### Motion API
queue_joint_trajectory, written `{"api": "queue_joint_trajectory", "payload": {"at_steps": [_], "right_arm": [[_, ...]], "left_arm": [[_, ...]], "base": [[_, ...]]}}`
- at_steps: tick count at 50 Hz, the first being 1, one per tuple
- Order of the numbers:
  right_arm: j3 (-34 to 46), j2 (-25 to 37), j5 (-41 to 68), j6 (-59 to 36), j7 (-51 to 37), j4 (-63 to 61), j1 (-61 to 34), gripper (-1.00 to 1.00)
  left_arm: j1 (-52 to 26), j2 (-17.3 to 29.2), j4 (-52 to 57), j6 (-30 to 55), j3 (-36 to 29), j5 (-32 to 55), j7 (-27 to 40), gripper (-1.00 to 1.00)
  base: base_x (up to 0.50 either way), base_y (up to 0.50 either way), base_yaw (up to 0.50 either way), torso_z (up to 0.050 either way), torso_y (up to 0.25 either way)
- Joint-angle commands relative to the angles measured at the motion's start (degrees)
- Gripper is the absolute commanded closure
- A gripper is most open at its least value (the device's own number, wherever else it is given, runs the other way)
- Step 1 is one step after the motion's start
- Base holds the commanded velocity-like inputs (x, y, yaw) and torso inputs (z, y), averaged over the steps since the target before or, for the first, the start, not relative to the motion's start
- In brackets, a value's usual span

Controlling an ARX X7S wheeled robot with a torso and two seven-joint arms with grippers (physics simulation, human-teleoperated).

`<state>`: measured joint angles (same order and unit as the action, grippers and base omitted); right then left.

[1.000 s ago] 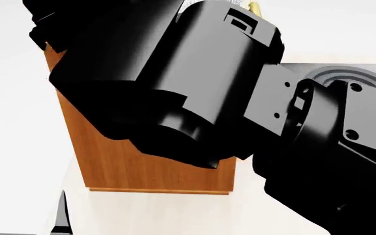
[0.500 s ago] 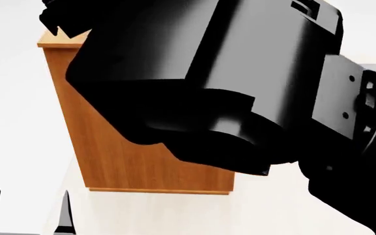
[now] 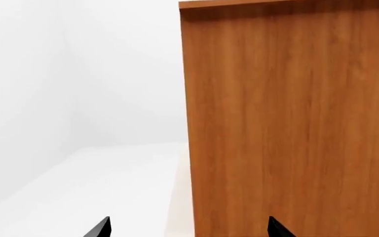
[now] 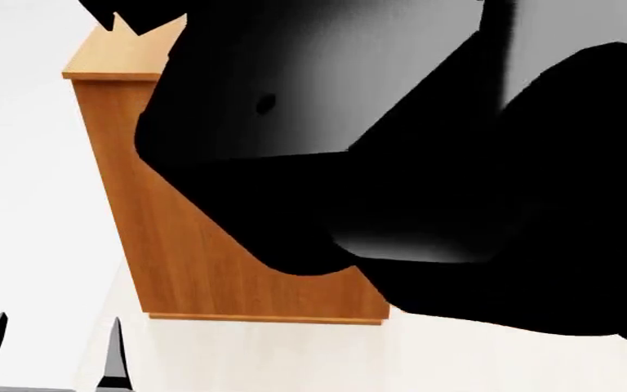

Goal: Put the bowl on the top of the cabinet.

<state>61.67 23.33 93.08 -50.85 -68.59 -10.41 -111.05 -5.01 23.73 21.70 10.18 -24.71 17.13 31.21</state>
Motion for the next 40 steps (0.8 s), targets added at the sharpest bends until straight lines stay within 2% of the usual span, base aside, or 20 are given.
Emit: {"api": "queue_joint_trajectory", "payload": {"at_steps": [1, 9, 16, 21, 27, 36, 40], "right_arm": [[-1.2, 3.0, 4.2, -2.5, -3.7, -4.2, -2.6, -1.00], [-1.9, 7.1, 6.8, -3.5, -6.0, -7.9, -2.9, -1.00], [-2.4, 13.6, 9.9, -3.9, -9.3, -12.3, -1.1, -1.00], [-4.0, 22.4, 10.5, -2.2, -10.4, -20.6, 3.3, -1.00], [-6.2, 30.1, 10.2, 0.8, -9.5, -27.6, 7.5, -1.00], [-6.2, 37.5, 2.4, 6.4, -6.2, -34.3, 18.3, -1.00], [-5.2, 41.3, -5.4, 12.7, -2.7, -36.2, 27.3, -1.00]], "left_arm": [[-0.3, -0.2, -0.4, -0.1, -0.3, 0.0, 0.0, -1.00], [-0.2, -0.3, 0.0, 0.1, -0.7, -0.3, 0.3, -1.00], [-0.3, -0.3, -0.3, -0.2, -0.4, 0.0, 0.3, -1.00], [-0.3, -0.2, -1.2, -0.8, 0.0, 0.1, 0.3, -1.00], [-0.2, 0.0, -1.1, -0.8, 0.4, 0.6, 0.4, -1.00], [0.0, 0.1, -1.9, -1.7, 0.8, 0.9, 0.2, -1.00], [0.1, 0.0, -2.6, -2.4, 0.9, 1.0, 0.1, -1.00]], "base": [[0.00, 0.00, 0.00, 0.000, 0.000], [0.00, 0.00, 0.00, 0.000, 0.000], [0.00, 0.00, 0.00, 0.000, 0.000], [0.00, 0.00, 0.00, 0.000, 0.000], [0.00, 0.00, 0.00, 0.000, 0.000], [0.00, 0.00, 0.00, 0.000, 0.000], [0.00, 0.00, 0.00, 0.000, 0.000]]}}
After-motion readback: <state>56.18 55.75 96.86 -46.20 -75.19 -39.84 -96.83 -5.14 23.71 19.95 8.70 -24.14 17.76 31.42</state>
